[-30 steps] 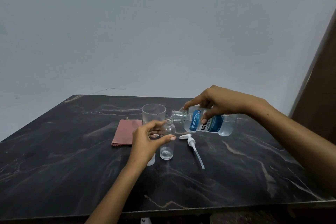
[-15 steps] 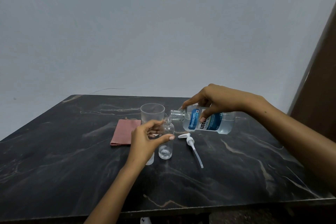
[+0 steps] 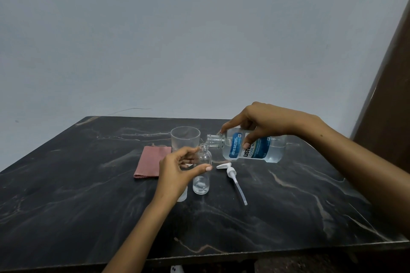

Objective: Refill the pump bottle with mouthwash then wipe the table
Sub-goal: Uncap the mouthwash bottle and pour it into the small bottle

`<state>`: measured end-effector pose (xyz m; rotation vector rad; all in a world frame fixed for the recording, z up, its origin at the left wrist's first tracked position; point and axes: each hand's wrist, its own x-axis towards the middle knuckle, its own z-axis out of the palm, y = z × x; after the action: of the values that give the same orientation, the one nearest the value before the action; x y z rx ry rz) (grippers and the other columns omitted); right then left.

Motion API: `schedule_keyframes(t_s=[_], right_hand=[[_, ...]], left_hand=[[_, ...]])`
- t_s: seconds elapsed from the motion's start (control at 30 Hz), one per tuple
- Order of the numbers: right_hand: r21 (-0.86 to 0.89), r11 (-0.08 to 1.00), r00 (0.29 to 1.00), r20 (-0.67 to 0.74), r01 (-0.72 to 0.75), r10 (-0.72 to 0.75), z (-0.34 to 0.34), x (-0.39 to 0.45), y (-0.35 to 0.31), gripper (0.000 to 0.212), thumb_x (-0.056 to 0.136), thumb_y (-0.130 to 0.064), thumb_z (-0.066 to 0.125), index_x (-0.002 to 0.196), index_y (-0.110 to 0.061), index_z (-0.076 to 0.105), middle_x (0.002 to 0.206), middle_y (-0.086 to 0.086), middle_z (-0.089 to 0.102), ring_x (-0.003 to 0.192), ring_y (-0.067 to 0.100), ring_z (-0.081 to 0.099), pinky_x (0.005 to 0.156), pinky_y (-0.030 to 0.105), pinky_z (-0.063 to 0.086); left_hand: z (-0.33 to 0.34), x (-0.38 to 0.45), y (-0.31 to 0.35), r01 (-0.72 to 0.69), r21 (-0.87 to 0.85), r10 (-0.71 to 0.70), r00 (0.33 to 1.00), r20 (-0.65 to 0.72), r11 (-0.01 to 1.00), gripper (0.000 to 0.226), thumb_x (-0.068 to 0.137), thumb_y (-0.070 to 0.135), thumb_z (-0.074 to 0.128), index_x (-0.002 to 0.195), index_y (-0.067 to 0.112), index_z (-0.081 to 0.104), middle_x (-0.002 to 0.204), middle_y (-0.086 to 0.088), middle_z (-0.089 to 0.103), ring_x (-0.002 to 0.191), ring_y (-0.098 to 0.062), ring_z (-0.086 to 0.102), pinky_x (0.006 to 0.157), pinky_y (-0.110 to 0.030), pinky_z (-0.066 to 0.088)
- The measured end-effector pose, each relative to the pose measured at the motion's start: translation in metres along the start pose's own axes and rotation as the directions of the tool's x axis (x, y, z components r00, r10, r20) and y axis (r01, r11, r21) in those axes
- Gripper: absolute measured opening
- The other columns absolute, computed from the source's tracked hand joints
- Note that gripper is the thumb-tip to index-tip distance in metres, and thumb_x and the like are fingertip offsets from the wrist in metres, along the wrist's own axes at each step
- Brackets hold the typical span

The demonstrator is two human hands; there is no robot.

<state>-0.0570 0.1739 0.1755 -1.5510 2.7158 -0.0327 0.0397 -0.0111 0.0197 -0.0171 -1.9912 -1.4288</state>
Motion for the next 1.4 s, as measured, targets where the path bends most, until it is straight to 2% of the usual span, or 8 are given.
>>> schedule_keyframes(t_s=[0.17,0.53,0.67,0.83,1.03,1.23,1.4], right_hand=[[-0.014,1.0,1.0,0.002,0.004,-0.004,-0.0012,0.0003,-0.001,0.06,0.075,-0.019,0.077,0.127,-0.04,0.056,0.102,-0.004,0.075,0.081,0.006,0.067,0.078,0.031,0.056],[-0.024,1.0,1.0,0.017,0.003,-0.003,-0.004,0.0007,-0.0042,0.059,0.075,-0.019,0.077,0.126,-0.041,0.056,0.098,-0.003,0.076,0.085,0.013,0.069,0.081,0.038,0.056],[-0.032,0.999,1.0,0.02,0.008,-0.007,-0.0047,0.0012,-0.0042,0.059,0.074,-0.02,0.078,0.125,-0.042,0.057,0.096,-0.003,0.076,0.083,0.013,0.069,0.082,0.04,0.055],[-0.021,1.0,1.0,0.015,0.011,-0.011,-0.0044,0.0016,-0.0036,0.058,0.073,-0.021,0.078,0.123,-0.043,0.058,0.094,-0.006,0.076,0.076,0.005,0.067,0.08,0.037,0.056],[-0.028,1.0,1.0,0.027,0.01,-0.009,-0.0049,0.0026,-0.0026,0.058,0.073,-0.023,0.079,0.123,-0.045,0.057,0.092,-0.005,0.076,0.078,0.009,0.068,0.08,0.039,0.055],[-0.028,0.999,0.999,0.039,0.017,-0.016,-0.0061,0.0042,-0.0026,0.059,0.073,-0.022,0.078,0.123,-0.043,0.057,0.092,-0.003,0.077,0.077,0.01,0.069,0.08,0.04,0.055],[-0.028,0.999,0.999,0.046,0.02,-0.019,-0.006,0.0043,-0.0025,0.059,0.073,-0.021,0.078,0.124,-0.042,0.057,0.092,-0.001,0.077,0.079,0.012,0.07,0.08,0.041,0.055]], left_hand=[[0.0001,-0.0007,0.0021,0.003,-0.009,-0.003,1.0,0.001,1.0,0.045,0.049,0.033,0.082,0.09,0.036,0.063,0.086,0.007,0.071,0.082,-0.005,0.068,0.071,-0.012,0.053],[0.0003,-0.0002,-0.0002,-0.004,-0.001,0.004,1.0,-0.003,1.0,0.045,0.052,0.03,0.083,0.093,0.033,0.063,0.086,0.008,0.07,0.081,-0.001,0.067,0.069,-0.009,0.052],[0.0005,-0.0006,0.0008,-0.009,-0.004,0.009,1.0,-0.004,1.0,0.045,0.05,0.034,0.082,0.091,0.036,0.062,0.084,0.012,0.069,0.08,0.007,0.064,0.067,-0.007,0.05],[0.0004,-0.0009,-0.0003,-0.009,-0.009,0.009,1.0,-0.007,1.0,0.045,0.05,0.035,0.082,0.09,0.041,0.061,0.085,0.013,0.068,0.082,0.006,0.064,0.067,-0.007,0.05],[0.0006,-0.0003,-0.0008,-0.005,-0.014,0.005,1.0,-0.001,1.0,0.046,0.049,0.035,0.082,0.09,0.04,0.061,0.085,0.014,0.068,0.081,0.008,0.064,0.067,-0.006,0.049],[0.0002,0.0001,-0.0009,-0.009,-0.001,0.009,1.0,0.006,1.0,0.046,0.052,0.029,0.083,0.091,0.04,0.061,0.086,0.014,0.068,0.082,0.007,0.064,0.067,-0.006,0.05],[0.0004,-0.0003,-0.0012,-0.008,-0.001,0.008,1.0,0.002,1.0,0.046,0.049,0.035,0.081,0.09,0.041,0.061,0.086,0.011,0.069,0.083,-0.001,0.066,0.068,-0.008,0.051]])
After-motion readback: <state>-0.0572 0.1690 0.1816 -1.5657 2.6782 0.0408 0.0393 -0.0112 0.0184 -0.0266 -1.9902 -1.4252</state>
